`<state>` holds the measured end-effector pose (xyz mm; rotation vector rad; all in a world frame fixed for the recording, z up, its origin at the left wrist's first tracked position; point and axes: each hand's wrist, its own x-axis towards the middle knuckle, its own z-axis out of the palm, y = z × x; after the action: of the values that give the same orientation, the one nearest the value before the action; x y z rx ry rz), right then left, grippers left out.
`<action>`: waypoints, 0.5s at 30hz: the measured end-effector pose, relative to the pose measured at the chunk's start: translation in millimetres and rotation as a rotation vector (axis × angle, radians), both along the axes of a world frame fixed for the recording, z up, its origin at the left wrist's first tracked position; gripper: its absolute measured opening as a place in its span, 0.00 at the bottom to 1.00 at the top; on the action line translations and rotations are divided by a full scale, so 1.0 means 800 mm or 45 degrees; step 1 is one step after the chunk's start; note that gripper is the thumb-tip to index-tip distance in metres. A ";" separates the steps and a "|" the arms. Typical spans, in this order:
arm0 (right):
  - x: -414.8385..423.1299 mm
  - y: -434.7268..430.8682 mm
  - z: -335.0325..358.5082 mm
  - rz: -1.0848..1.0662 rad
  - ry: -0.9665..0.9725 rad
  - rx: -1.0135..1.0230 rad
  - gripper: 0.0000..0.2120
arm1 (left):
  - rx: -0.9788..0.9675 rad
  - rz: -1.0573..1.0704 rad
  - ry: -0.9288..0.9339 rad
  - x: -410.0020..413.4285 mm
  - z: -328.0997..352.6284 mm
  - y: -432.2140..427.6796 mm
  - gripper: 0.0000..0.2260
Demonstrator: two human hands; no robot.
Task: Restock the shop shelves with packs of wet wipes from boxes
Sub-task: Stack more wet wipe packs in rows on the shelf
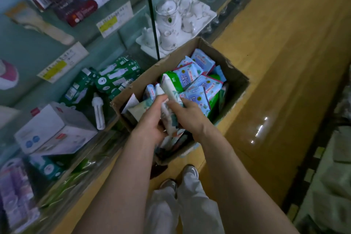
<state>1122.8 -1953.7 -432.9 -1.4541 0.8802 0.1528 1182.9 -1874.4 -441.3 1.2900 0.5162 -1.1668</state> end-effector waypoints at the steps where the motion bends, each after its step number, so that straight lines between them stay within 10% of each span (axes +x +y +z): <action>1: -0.007 0.005 0.006 -0.051 -0.006 -0.017 0.15 | -0.035 -0.017 0.008 -0.002 0.009 0.001 0.14; 15: -0.152 -0.003 0.119 -0.539 -0.090 -0.472 0.07 | -0.258 -0.581 -0.282 -0.107 0.121 -0.060 0.08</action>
<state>1001.1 -1956.5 -338.0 -1.5628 1.1794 -0.3948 1097.6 -1922.6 -344.7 1.3756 -0.0666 -1.3859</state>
